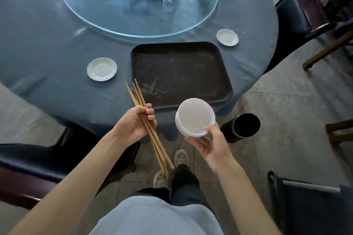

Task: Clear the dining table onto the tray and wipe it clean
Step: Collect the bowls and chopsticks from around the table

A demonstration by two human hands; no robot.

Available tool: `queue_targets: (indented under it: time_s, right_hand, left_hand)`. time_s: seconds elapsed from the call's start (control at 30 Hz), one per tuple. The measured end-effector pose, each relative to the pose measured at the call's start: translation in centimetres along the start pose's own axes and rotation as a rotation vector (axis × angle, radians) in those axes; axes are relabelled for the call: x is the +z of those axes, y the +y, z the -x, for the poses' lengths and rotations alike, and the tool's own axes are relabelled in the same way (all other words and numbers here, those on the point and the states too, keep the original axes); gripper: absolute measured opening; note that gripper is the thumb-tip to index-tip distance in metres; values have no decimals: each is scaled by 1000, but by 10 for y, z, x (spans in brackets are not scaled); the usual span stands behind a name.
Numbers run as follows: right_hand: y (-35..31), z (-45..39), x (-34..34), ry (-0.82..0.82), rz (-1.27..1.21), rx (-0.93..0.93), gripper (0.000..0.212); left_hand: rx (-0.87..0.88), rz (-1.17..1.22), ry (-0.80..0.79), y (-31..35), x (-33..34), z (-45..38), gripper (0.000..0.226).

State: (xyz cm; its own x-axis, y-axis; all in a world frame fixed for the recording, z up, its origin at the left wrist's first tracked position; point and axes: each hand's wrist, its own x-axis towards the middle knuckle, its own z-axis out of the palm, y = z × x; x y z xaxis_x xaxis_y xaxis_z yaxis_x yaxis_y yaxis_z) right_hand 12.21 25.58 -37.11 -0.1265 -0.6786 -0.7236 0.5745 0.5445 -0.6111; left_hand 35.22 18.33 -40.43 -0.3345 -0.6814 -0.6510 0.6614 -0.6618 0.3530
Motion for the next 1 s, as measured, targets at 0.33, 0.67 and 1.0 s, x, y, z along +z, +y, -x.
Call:
queue_targets:
  time_s: [0.33, 0.67, 1.0]
  right_hand:
    - [-67, -134, 90, -183, 216, 110, 44]
    - [-101, -259, 186, -235, 395, 219, 45]
    - [-91, -312, 242, -249, 390, 289, 50]
  left_hand:
    - [192, 108, 198, 78, 17, -63, 16]
    - [320, 247, 381, 138, 34, -134, 21]
    - [329, 302, 490, 156, 20, -163, 19]
